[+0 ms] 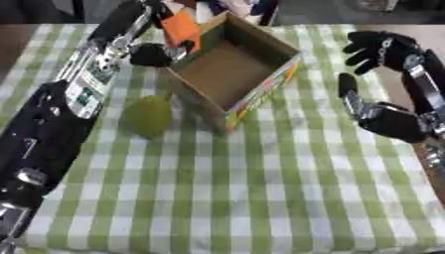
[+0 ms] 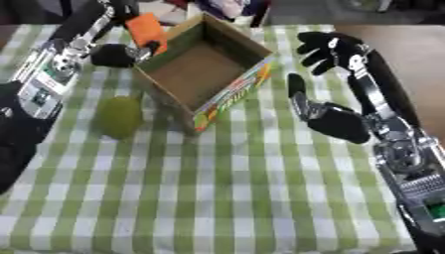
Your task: Pick up objects on the table and place them in the box.
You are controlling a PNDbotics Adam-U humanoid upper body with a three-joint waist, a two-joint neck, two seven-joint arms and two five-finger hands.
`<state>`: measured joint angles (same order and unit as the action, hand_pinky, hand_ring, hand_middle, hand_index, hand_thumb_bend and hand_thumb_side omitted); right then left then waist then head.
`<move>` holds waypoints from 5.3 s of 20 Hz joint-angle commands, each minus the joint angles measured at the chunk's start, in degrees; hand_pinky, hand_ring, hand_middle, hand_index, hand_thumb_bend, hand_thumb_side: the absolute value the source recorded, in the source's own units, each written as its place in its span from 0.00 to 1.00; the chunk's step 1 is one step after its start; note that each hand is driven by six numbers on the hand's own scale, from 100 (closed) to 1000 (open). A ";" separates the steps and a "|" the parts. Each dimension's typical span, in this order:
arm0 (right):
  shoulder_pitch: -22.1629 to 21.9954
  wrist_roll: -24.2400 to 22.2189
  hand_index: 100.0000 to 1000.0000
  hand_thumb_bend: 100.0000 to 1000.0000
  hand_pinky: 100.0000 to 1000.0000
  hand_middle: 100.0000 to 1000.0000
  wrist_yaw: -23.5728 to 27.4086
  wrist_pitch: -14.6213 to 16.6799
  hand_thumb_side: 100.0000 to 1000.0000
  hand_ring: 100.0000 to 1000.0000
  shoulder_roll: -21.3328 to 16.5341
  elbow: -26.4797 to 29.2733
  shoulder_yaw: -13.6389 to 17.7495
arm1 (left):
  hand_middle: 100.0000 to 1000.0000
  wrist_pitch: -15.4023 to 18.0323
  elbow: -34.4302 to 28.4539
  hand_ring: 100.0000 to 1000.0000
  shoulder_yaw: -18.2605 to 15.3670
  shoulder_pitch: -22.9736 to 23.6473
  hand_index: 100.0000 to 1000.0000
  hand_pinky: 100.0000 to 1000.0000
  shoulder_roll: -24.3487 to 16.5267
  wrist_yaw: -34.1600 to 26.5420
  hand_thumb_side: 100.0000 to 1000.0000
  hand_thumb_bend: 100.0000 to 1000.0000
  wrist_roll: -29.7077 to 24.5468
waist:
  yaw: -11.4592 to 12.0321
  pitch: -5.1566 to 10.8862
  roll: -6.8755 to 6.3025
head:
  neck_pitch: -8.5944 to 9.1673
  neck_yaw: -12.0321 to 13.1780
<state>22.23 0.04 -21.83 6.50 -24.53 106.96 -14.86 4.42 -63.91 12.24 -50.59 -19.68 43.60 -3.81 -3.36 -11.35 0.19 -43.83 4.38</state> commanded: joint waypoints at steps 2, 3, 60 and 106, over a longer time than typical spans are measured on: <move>0.79 -0.08 0.84 0.02 0.54 0.66 0.44 0.04 0.30 0.63 -0.55 0.67 0.32 | 0.60 3.22 4.43 0.62 -0.28 -2.37 0.70 0.66 1.38 1.86 0.47 0.37 2.73 | 0.16 1.04 0.25 | -0.29 0.17; 0.78 -0.08 0.84 0.02 0.54 0.66 0.45 0.04 0.30 0.63 -0.54 0.67 0.31 | 0.62 3.79 5.12 0.63 -0.22 -2.53 0.71 0.66 1.80 2.16 0.48 0.38 3.03 | 0.17 1.06 0.29 | -0.29 0.23; 0.83 0.48 0.84 0.01 0.54 0.65 0.14 0.23 0.30 0.63 -1.02 0.47 1.00 | 0.73 1.63 -21.53 0.71 1.12 24.88 0.84 0.71 -17.26 -13.43 0.58 0.59 -8.01 | 0.11 0.13 -0.61 | -0.29 -0.94; 0.75 0.36 0.84 0.00 0.54 0.65 0.26 0.19 0.31 0.63 -0.92 0.33 0.98 | 0.31 3.54 -17.51 0.40 1.76 18.31 0.43 0.56 -13.55 -3.46 0.12 0.00 -0.07 | 0.48 0.74 0.09 | -0.29 -0.72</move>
<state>22.22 0.29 -21.65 6.74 -24.44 106.88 -14.33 7.99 -78.98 15.22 -31.14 -31.04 40.95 -4.51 -2.92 -11.56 0.33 -43.83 3.71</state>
